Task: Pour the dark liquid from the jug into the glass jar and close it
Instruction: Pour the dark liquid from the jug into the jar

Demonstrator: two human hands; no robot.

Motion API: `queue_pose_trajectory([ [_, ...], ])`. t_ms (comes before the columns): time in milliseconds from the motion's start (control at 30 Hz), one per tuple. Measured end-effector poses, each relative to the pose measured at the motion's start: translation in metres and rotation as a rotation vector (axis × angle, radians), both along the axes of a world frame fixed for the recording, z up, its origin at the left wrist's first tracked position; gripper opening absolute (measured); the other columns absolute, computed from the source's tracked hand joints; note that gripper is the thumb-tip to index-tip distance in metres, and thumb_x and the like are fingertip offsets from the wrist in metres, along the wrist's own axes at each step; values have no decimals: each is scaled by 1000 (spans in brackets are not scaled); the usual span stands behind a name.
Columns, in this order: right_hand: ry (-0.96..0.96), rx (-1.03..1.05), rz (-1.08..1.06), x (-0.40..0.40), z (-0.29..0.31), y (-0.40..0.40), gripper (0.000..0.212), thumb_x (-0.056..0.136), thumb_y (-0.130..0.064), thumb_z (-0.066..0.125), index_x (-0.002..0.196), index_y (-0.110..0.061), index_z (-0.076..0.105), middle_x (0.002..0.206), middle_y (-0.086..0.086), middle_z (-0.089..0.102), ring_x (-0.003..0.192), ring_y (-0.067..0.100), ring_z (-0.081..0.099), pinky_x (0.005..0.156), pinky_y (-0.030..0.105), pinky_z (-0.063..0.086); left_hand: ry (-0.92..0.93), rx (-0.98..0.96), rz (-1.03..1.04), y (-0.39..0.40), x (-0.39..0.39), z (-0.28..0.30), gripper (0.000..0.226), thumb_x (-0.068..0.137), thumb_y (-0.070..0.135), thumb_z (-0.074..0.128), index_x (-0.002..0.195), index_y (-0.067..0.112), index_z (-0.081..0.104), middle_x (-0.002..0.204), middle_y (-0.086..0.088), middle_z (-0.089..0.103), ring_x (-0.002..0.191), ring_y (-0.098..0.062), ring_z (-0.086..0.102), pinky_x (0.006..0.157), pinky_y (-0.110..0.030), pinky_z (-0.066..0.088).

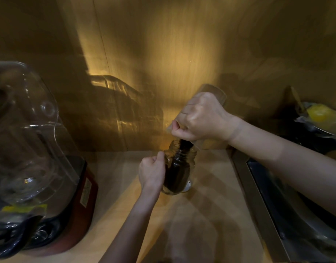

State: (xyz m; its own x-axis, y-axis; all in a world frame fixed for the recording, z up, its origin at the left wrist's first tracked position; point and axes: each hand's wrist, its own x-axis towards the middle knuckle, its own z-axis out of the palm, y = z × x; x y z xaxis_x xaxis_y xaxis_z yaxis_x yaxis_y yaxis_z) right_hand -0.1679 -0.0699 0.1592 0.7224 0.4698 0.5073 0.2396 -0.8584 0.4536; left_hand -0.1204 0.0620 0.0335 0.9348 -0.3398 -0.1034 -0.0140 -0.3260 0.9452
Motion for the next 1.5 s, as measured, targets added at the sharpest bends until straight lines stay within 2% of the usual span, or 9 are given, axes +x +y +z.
queue_pose_trajectory([
  [333,-19,-9,17,1,2,3,35,67,-16,65,34,-9,56,30,3,52,28,20,48,33,21,43,2,-27,-2,0,1,-2,46,82,28,48,38,20,39,44,1,36,46,-17,35,51,-31,29],
  [500,-13,-21,17,2,1,0,37,73,-17,59,37,-9,60,33,3,56,30,20,51,34,24,45,-14,-39,-18,0,1,-2,48,82,27,48,35,21,38,41,4,34,43,-14,33,49,-31,29],
  [733,-29,-37,29,2,3,3,34,70,-16,62,36,-9,58,32,3,55,30,20,51,35,24,46,-17,-35,-2,-2,4,-3,49,80,27,48,34,20,35,41,3,32,42,-15,32,48,-31,27],
  [867,-34,-33,29,2,4,3,34,70,-16,61,36,-9,57,32,3,54,30,21,50,35,21,43,-13,-33,6,-2,6,-4,52,80,27,49,30,19,35,33,9,31,34,-8,31,43,-27,28],
  [1100,-15,-75,39,2,1,2,38,72,-16,58,35,-10,53,31,2,51,30,19,48,35,23,45,-16,-31,5,-3,7,-5,49,79,28,48,33,18,35,40,4,32,43,-16,32,49,-31,28],
  [1267,-6,-86,34,1,1,-4,37,73,-17,58,36,-10,56,33,2,54,31,19,50,36,23,45,-6,-28,3,-3,7,-5,54,80,27,49,29,18,33,29,8,31,33,-8,31,43,-27,28],
  [1500,-10,-114,41,2,1,0,38,71,-18,60,35,-11,53,32,1,53,31,18,50,37,21,44,11,-43,-36,-3,5,-3,43,81,29,46,40,17,41,47,-2,38,50,-21,38,56,-33,33],
])
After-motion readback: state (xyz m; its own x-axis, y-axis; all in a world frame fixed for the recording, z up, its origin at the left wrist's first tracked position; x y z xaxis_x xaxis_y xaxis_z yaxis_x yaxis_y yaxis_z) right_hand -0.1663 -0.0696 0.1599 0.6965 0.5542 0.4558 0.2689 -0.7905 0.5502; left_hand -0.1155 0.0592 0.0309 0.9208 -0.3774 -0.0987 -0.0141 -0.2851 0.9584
